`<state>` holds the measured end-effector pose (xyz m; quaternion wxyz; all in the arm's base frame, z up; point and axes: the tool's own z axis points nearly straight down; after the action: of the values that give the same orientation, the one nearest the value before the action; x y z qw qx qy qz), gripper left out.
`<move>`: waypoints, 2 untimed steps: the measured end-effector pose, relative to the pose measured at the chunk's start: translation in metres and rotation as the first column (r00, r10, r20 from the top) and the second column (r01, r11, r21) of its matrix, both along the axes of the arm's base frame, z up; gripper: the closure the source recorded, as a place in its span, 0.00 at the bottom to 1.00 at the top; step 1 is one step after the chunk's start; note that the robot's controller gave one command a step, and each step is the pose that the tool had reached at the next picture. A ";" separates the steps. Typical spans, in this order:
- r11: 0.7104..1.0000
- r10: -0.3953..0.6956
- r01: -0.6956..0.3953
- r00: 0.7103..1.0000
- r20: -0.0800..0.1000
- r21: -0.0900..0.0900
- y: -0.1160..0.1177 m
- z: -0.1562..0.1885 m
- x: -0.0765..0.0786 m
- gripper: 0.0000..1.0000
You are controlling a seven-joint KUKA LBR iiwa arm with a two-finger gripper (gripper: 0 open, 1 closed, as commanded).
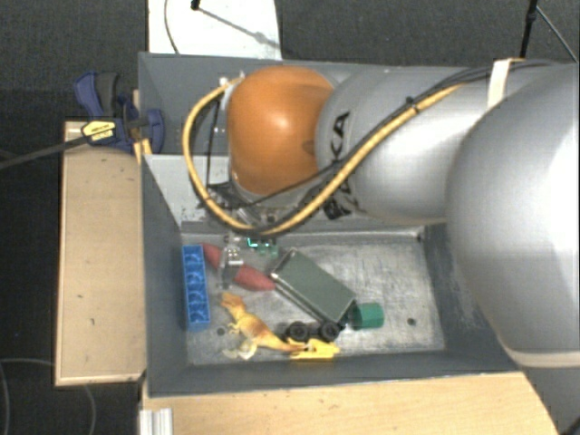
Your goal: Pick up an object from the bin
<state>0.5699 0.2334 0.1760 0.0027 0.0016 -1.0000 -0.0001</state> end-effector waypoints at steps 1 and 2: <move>1.000 -0.005 0.005 1.000 0.008 0.002 -0.001 0.005 0.002 0.00; 1.000 -0.031 0.031 0.999 0.013 0.004 -0.019 -0.047 -0.005 0.00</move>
Offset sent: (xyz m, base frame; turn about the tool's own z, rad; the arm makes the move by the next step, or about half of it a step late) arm -0.0159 -0.0401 -0.1060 0.0555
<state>0.5646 0.2143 0.1289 -0.0039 -0.0137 -0.9999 -0.0020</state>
